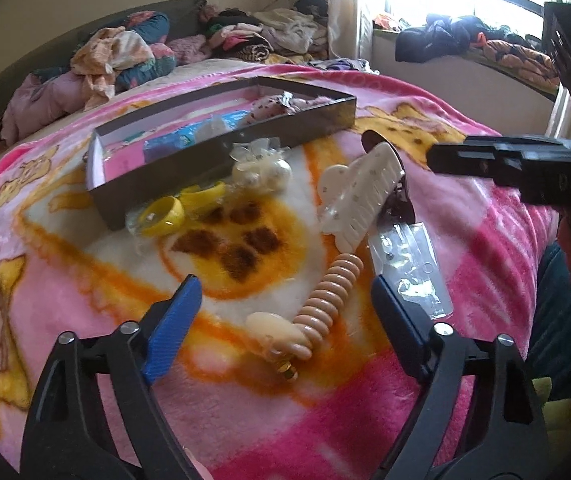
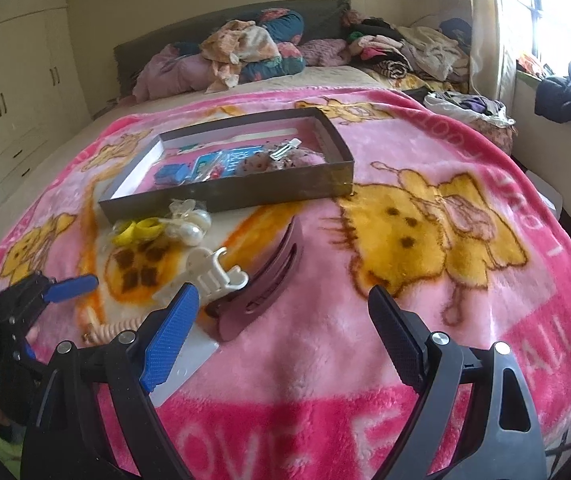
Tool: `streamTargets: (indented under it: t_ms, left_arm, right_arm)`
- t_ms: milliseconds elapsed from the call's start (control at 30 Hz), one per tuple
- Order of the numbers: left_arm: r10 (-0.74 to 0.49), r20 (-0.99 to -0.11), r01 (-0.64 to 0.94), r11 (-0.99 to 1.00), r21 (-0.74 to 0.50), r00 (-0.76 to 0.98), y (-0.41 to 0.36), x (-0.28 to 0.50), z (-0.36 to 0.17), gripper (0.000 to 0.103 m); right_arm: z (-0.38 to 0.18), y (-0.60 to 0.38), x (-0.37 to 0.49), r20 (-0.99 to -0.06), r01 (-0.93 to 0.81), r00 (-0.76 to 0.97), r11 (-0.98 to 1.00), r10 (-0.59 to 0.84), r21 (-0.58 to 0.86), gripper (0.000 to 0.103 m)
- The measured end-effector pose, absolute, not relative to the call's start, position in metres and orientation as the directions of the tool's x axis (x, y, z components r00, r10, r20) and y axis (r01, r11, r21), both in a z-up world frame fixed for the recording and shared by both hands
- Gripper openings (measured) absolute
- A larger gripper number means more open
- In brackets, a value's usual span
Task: Organize jewelry
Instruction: 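Grasp the beige spiral hair tie with the left tool while the right tool grasps the maroon claw clip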
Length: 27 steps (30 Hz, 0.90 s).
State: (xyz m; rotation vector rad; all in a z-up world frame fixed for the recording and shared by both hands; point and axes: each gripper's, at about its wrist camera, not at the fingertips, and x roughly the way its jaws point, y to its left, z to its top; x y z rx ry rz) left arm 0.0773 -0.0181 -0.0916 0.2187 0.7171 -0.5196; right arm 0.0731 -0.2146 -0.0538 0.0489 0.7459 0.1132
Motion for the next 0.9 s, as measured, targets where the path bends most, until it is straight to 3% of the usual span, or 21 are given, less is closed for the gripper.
streamTargets:
  t_ms: [100, 200, 367, 433, 733, 900]
  left_arm:
    - [-0.387, -0.684, 0.540, 0.842, 0.013, 0.619, -0.023, 0.079, -0.095, 0.059]
    - [-0.397, -0.685, 0.552, 0.833, 0.009, 0.611, -0.026, 0.079, -0.096, 0.045]
    - [-0.403, -0.685, 0.560, 0.828, 0.008, 0.607, -0.028, 0.078, -0.097, 0.032]
    - [-0.406, -0.686, 0.560, 0.829, 0.002, 0.604, -0.027, 0.078, -0.097, 0.011]
    - [-0.417, -0.680, 0.552, 0.834, -0.021, 0.603, -0.024, 0.082, -0.093, 0.011]
    - [-0.421, -0.669, 0.540, 0.841, -0.034, 0.613, -0.021, 0.085, -0.088, 0.011]
  right_arm:
    - [-0.054, -0.218, 0.084, -0.682, -0.059, 0.723, 0.993, 0.112, 0.100, 0.084]
    - [-0.054, -0.220, 0.097, -0.695, -0.035, 0.711, 0.993, 0.106, 0.115, 0.077]
    - [-0.059, -0.221, 0.120, -0.727, -0.020, 0.673, 0.986, 0.136, 0.166, 0.061]
    - [-0.063, -0.219, 0.129, -0.745, -0.015, 0.652, 0.985, 0.139, 0.170, 0.054]
    - [-0.079, -0.211, 0.144, -0.788, -0.016, 0.595, 0.983, 0.157, 0.184, 0.023]
    - [-0.079, -0.213, 0.138, -0.781, -0.021, 0.606, 0.985, 0.151, 0.174, 0.013]
